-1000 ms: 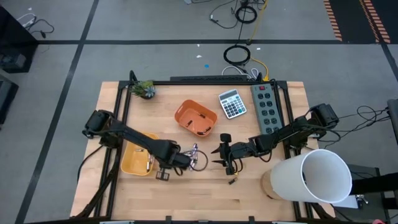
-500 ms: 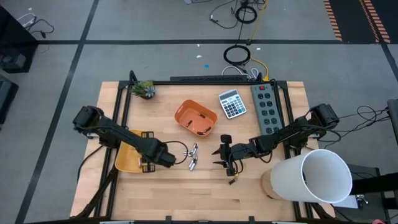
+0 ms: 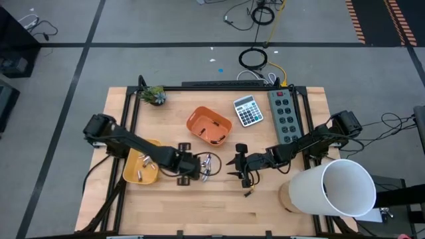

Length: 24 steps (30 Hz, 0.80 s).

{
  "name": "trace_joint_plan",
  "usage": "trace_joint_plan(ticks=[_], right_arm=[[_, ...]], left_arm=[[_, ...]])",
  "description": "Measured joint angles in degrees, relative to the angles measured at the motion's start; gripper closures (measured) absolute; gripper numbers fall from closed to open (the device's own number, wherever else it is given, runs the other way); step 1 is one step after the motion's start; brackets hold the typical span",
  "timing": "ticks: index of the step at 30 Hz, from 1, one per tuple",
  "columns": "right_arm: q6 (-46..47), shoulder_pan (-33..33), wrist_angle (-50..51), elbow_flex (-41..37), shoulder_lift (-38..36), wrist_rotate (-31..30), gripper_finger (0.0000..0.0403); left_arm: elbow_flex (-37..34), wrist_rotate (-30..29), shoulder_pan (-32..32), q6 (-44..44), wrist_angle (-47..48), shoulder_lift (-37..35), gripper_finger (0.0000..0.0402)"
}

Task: Sort batteries
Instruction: Put the silver battery into the yellow bin

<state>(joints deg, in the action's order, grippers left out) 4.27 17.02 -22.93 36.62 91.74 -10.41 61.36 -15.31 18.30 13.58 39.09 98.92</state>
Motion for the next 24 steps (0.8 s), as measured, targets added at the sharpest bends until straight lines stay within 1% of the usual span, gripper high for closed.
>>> trace_joint_plan(ticks=[6, 13, 16, 20, 24], right_arm=[[-0.3, 0.6, 0.0, 0.0, 0.0, 0.0, 0.0232], [-0.4, 0.6, 0.1, 0.0, 0.0, 0.0, 0.0232], [-0.6, 0.6, 0.1, 0.0, 0.0, 0.0, 0.0232], [-0.9, 0.6, 0.1, 0.0, 0.0, 0.0, 0.0232], [-0.9, 0.6, 0.1, 0.0, 0.0, 0.0, 0.0232]], left_arm=[[0.0, -1.1, -3.6, -3.4, -6.1, 4.4, 0.0247], [0.0, -1.2, -5.9, -8.1, -8.2, 5.4, 0.0246], [0.0, -1.0, -6.7, -8.8, -8.8, 5.4, 0.0246], [0.0, 1.4, -7.4, -10.5, -9.2, 5.4, 0.0246], [0.0, 5.9, -7.4, -15.2, -9.2, 5.4, 0.0246]])
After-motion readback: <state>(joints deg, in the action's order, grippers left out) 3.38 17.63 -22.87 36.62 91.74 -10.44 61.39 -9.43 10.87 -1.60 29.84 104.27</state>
